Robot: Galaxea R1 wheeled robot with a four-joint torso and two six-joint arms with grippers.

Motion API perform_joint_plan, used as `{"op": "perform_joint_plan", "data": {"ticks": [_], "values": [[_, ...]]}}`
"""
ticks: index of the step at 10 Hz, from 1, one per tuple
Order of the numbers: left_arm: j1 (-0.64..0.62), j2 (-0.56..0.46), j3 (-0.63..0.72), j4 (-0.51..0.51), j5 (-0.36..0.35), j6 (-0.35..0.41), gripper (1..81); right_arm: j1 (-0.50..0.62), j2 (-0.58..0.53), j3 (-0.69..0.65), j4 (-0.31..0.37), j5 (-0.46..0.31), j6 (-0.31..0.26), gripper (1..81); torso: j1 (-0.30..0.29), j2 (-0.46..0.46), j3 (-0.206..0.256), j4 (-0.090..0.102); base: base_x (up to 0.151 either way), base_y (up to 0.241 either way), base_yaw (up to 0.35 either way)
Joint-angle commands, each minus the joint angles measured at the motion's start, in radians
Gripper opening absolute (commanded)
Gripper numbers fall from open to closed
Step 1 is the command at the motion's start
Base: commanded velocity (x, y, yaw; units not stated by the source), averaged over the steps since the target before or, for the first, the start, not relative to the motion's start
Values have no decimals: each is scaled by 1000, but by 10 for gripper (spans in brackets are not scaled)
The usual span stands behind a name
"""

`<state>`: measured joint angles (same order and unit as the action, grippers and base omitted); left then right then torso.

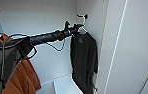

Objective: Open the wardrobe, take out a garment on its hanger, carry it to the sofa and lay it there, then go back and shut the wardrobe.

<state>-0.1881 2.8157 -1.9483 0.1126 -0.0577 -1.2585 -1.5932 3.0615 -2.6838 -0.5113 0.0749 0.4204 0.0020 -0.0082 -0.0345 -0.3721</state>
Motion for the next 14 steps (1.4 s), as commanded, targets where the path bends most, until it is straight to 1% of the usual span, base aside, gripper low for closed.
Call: {"op": "perform_joint_plan", "data": {"ticks": [1,3,4,6,7,9,11,13,14], "values": [[-205,38,-41,6,-28,-4,811,32,12,7,5,-46,-2,811,0,0,0,0,0,0,0],[-205,81,-92,9,-42,-4,811,31,12,7,5,-46,0,811,0,0,0,0,0,0,0],[-205,107,-118,10,-59,-4,811,28,12,7,13,-46,0,811,0,0,0,0,0,0,0],[-205,156,-176,13,-67,-4,811,26,12,9,25,-46,-2,811,0,0,0,0,0,0,0],[-205,177,-210,32,-87,-4,811,26,12,10,27,-46,-2,811,0,0,0,0,0,0,0],[-205,183,-227,41,-110,-4,811,25,12,9,36,-46,-2,811,0,0,0,0,0,0,0],[-205,185,-258,41,-154,-4,811,21,12,10,37,-47,-2,811,0,0,0,0,0,0,0],[-216,179,-264,42,-160,-4,811,18,12,10,37,-46,-2,811,0,0,0,0,0,0,0],[-216,177,-259,47,-160,-4,10,18,12,10,37,-46,-2,811,0,0,0,0,0,0,0]]}}
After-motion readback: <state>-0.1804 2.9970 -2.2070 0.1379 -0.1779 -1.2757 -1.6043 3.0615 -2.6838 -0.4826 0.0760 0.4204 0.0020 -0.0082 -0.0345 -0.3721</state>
